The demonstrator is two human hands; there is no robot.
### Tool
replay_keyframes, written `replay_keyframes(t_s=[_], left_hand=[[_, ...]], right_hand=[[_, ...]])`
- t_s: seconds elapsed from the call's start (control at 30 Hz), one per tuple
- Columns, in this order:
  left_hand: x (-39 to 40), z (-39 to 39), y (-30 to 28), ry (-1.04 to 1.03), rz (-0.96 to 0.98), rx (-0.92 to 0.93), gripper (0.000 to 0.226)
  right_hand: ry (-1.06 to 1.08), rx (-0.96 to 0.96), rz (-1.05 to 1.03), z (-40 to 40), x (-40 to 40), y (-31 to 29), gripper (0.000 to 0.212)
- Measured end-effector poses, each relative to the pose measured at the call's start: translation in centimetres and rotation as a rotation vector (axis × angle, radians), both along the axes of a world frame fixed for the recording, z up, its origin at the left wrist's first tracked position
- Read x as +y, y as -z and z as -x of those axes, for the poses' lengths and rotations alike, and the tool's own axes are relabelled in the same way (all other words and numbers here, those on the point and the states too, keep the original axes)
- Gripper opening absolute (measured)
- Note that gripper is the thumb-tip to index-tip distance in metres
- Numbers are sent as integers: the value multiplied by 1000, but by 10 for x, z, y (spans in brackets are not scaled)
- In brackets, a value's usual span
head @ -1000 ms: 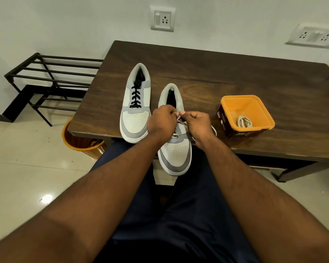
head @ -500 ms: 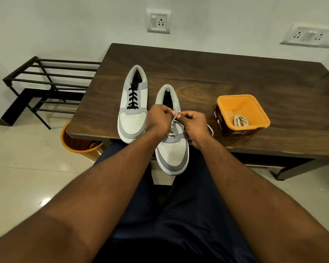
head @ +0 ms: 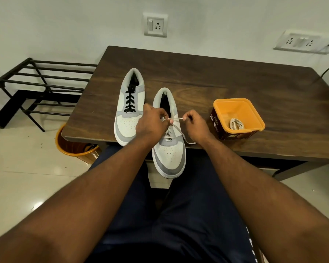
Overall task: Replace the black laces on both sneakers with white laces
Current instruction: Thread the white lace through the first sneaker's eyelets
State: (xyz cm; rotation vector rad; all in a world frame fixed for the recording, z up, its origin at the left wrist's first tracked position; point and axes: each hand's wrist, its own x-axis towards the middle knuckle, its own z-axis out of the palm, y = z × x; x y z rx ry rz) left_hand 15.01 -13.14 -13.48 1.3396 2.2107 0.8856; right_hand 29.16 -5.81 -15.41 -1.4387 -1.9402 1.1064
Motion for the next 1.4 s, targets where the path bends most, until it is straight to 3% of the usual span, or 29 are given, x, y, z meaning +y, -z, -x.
replay_keyframes(t_s=[0.23,0.37,0.5,0.7,0.8,0.9,0.97,1.07,1.2,1.3,1.4], left_hand=[[-6,0,1,29,-7,67,24],[-7,4,5,59,-10,107,31],[-7,4,4,89,-12,153,32],[-11,6,7,67,-4,171,28],[-13,5,8,46,9,156,29],[-14,3,12,39,10,156,30],[-14,1,14,36,12,165,29],[-12,0,17,32,16,168,28],[-16,-2,21,34,2,183,33],[-24,-5,25,35,-44,211,37],[-31,-11,29,-2,-107,238,41]], right_hand=[[107,-82,-89,-16,21,-9,8],[14,-64,-217,-4,7,-6,30],[-162,-122,-345,6,-4,2,24],[-152,-261,-449,10,3,-6,17],[-25,-317,-486,-3,26,-22,22],[295,-78,-338,-16,56,-41,18],[338,8,-267,-17,64,-47,18],[163,-23,-273,-10,47,-45,35],[-91,-234,-416,3,15,-23,10],[-225,-259,-386,11,0,-10,22],[-221,-243,-408,12,-4,-9,17]])
